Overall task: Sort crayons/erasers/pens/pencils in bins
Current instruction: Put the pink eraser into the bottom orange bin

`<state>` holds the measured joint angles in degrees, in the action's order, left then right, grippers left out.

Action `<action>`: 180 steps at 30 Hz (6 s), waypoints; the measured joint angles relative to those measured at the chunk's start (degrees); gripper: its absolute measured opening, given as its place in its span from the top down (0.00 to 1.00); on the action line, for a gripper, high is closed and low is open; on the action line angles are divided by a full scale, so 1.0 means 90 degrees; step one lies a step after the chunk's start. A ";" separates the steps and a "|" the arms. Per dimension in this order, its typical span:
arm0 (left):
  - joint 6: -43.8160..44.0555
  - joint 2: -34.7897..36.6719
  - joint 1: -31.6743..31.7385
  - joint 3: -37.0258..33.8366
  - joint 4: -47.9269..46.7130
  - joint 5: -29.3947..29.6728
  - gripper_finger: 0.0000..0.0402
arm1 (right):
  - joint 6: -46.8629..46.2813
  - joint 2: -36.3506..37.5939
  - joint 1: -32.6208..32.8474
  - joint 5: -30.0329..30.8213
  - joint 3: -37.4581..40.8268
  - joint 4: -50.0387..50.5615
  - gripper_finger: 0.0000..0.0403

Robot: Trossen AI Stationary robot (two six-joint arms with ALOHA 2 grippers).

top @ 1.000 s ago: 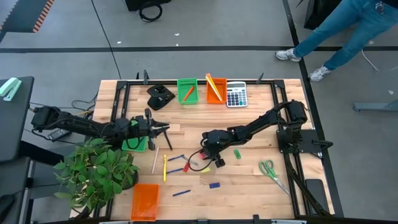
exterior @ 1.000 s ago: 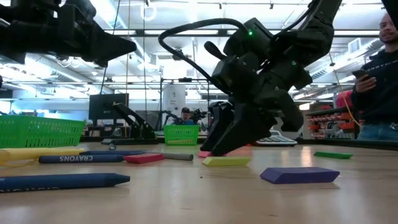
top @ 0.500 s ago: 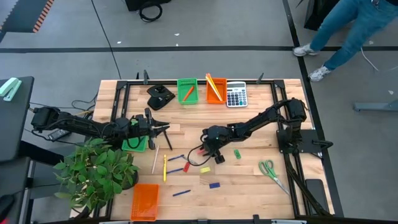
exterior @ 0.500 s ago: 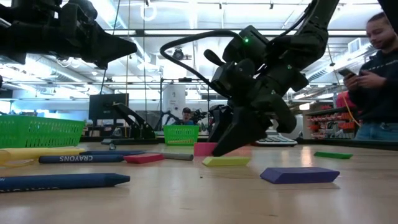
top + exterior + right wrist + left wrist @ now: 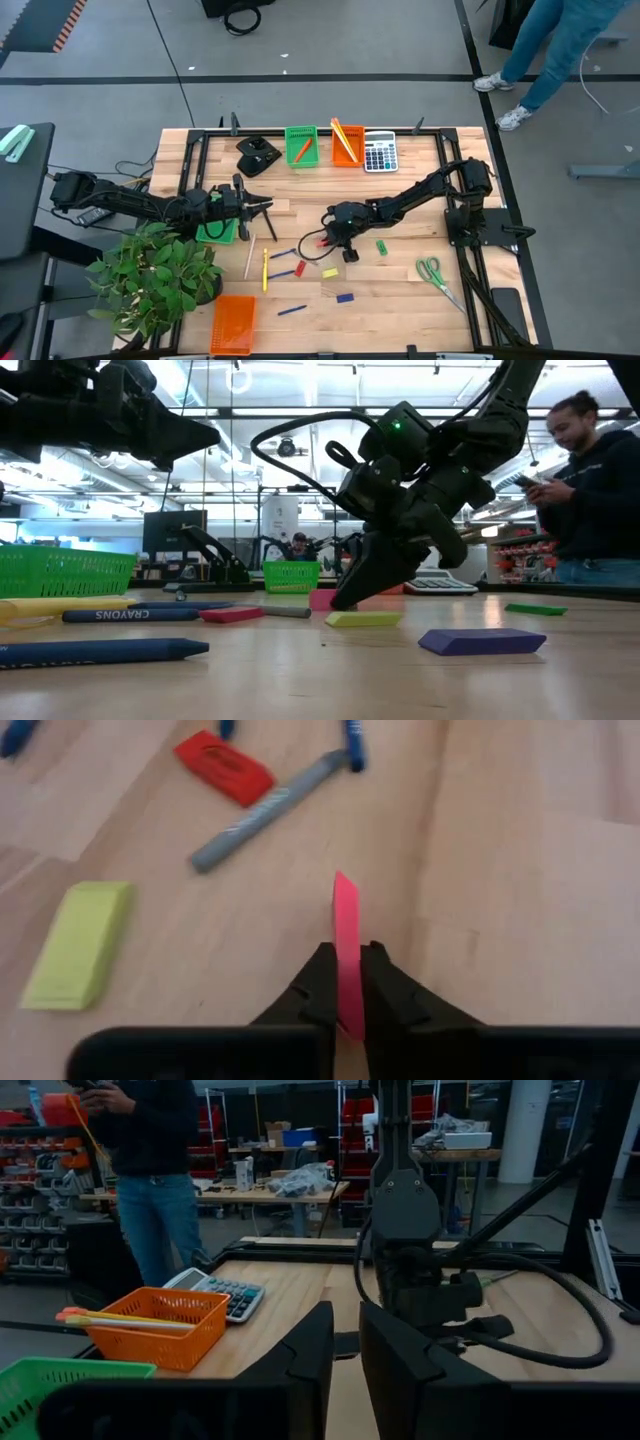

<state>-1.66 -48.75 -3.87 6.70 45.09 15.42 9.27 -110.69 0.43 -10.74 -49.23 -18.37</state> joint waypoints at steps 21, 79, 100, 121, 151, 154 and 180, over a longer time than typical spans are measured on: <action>-0.0526 0.0002 -0.0218 0.0000 0.0006 0.0470 0.79 | -0.1007 0.1785 -0.0233 0.2457 -0.0135 0.1346 0.94; 0.0301 0.0000 -0.0396 -0.0002 -0.0158 -0.0561 0.82 | -0.1498 0.0599 0.0372 0.2041 -0.1124 -0.1098 0.90; -0.0563 -0.0138 -0.0435 0.0112 0.0029 0.0151 0.55 | -0.1145 0.0085 0.0109 0.1967 -0.2244 -0.1074 0.90; -0.0056 -0.0370 -0.0433 0.0109 0.0091 0.0267 0.55 | -0.1140 0.0099 0.0026 0.1707 -0.2249 -0.1222 0.90; -0.0395 -0.1787 -0.0200 0.0627 0.0816 0.0510 0.93 | -0.1079 0.0097 -0.0117 0.1665 -0.2234 -0.0867 0.90; -0.0393 -0.1787 -0.0200 0.0627 0.0828 0.0518 0.93 | -0.1027 0.0097 -0.0117 0.1668 -0.2234 -0.0883 0.90; -0.0794 -0.0880 -0.0964 0.0621 -0.0261 0.0451 0.93 | -0.1977 0.0453 0.0116 0.1151 -0.2258 -0.0155 0.60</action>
<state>-8.80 -56.67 -12.55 12.28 42.74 19.48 -8.53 -106.61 1.47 -0.38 -69.56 -19.76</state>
